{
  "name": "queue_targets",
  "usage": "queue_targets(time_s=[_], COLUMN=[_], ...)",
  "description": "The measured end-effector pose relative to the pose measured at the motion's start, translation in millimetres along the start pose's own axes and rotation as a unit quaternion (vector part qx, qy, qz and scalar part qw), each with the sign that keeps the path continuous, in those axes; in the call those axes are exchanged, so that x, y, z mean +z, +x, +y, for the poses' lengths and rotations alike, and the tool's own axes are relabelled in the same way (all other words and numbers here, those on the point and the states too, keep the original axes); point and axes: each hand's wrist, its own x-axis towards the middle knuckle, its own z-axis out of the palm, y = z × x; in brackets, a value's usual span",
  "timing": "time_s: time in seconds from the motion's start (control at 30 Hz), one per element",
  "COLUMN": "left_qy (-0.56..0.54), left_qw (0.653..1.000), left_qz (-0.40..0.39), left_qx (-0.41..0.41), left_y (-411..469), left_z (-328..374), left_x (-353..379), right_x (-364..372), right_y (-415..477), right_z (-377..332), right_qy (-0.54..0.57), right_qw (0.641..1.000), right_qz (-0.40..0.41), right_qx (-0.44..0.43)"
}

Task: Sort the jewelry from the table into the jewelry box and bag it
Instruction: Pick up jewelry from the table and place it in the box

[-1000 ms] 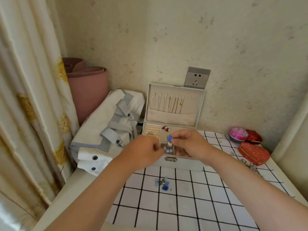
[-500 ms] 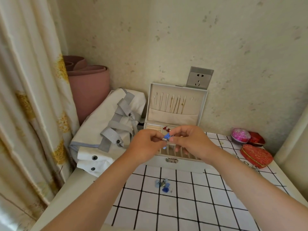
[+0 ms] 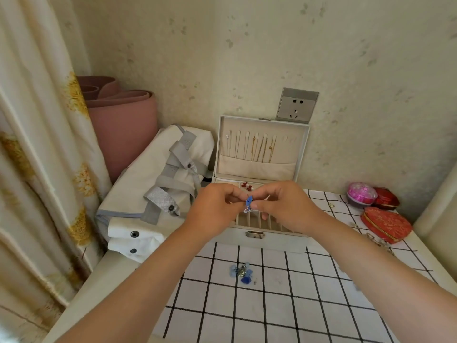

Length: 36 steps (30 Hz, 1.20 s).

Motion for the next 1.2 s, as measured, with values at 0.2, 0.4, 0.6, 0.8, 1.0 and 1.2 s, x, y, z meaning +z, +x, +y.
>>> queue_targets(time_s=[0.2, 0.4, 0.6, 0.8, 1.0, 1.2], left_qy=[0.024, 0.162, 0.250, 0.258, 0.260, 0.283], left_qw=[0.999, 0.983, 0.963, 0.953, 0.956, 0.949], left_qz=[-0.042, -0.085, -0.065, -0.111, -0.081, -0.050], left_qx=[-0.025, 0.014, 0.080, 0.116, 0.113, 0.130], left_y=[-1.2, -1.2, -6.8, -13.4, -12.1, -11.9], left_z=[-7.2, -20.4, -21.2, -25.6, -27.2, -30.7], left_x=[-2.0, -8.3, -12.9, -8.2, -11.0, -7.9], right_x=[8.0, 10.3, 5.8, 17.2, 20.5, 21.4], right_y=[7.7, 13.2, 8.5, 11.6, 12.6, 11.8], right_z=[15.9, 14.8, 15.0, 14.9, 19.0, 19.2], right_qy=[-0.123, -0.314, -0.374, -0.403, -0.374, -0.324], right_qw=[0.992, 0.942, 0.912, 0.897, 0.917, 0.938], right_qz=[0.018, -0.056, -0.074, -0.093, -0.036, -0.069], right_qx=[-0.033, -0.109, -0.151, -0.157, -0.134, -0.105])
